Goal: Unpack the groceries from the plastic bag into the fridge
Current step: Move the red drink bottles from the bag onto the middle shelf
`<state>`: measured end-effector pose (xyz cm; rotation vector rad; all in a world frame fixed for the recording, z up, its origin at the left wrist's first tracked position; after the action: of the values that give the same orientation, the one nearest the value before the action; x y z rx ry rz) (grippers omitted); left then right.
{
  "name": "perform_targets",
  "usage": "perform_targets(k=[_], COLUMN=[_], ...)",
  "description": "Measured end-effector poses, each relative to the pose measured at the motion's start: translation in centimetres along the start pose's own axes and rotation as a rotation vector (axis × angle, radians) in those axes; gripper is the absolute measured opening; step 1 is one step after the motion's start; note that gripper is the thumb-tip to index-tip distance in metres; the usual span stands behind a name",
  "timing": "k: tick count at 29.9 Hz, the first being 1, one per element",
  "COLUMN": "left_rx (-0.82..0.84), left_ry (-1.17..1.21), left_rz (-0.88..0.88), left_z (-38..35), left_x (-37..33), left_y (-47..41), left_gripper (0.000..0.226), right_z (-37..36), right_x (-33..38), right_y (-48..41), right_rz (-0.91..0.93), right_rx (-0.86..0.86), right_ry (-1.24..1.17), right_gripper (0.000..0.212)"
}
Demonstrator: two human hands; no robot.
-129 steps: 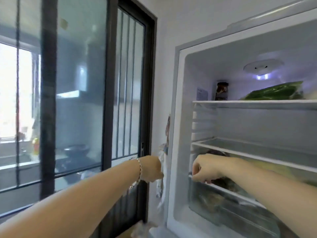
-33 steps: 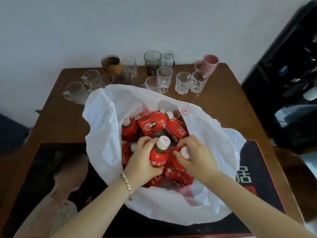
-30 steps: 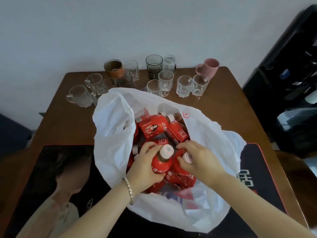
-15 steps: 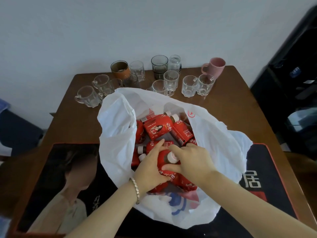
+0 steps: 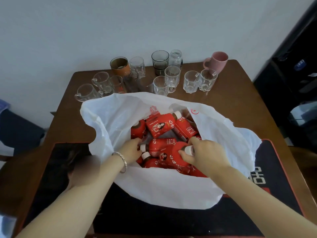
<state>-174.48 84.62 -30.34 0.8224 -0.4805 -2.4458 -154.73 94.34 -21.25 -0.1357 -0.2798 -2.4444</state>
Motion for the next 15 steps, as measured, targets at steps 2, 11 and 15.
perform_targets(k=[2,11,15], left_rx=[0.069,0.202,0.039], left_ry=[-0.116,-0.227,-0.064], left_rz=[-0.016,-0.005,-0.078], left_z=[-0.9,-1.7,-1.5], left_x=[0.1,-0.8,-2.0], left_y=[-0.8,-1.8,0.5], left_gripper=[0.036,0.043,0.034], right_z=[-0.3,0.0,-0.2], right_x=[-0.6,0.9,0.1], right_y=[0.0,0.2,0.5], right_rz=[-0.018,0.055,0.001], right_rx=[0.024,-0.008,0.021], right_ry=[-0.022,0.052,0.002], right_gripper=[0.05,0.049,0.05])
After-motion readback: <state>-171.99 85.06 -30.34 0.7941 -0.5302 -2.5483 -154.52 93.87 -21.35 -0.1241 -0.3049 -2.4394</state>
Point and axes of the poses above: each hand's wrist, its own y-axis away from the middle knuckle, its own z-axis out of the back of the hand, x = y × z, the point moved 6 cm from there along -y, towards the middle knuckle, and after that the axes turned 8 degrees about -z, right-handed, at the moved point
